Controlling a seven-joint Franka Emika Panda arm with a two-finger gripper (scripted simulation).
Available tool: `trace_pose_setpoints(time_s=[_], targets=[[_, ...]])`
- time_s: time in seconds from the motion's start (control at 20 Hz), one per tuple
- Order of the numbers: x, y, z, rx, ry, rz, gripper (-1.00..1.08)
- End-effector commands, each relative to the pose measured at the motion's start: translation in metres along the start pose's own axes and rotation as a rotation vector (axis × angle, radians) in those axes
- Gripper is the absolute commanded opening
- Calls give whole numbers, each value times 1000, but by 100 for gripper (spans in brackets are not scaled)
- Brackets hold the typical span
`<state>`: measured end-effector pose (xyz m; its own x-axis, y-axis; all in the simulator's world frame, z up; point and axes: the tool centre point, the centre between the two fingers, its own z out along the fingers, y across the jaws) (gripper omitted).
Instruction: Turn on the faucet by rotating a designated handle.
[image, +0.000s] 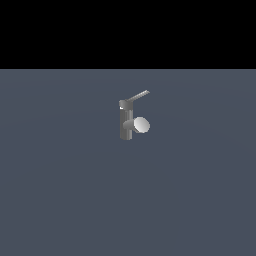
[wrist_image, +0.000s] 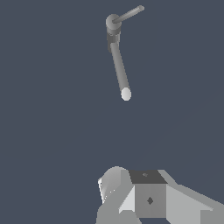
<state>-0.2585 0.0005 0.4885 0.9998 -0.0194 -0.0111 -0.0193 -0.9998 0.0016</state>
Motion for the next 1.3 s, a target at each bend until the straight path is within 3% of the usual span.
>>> trace_pose_setpoints(time_s=[0.0,0.75,1.25], targets=[[0,0,0,0,0,0,-100],[4,-9,-8,16,4,-45,-100],[38,-7,-7,9,4,63,-100]])
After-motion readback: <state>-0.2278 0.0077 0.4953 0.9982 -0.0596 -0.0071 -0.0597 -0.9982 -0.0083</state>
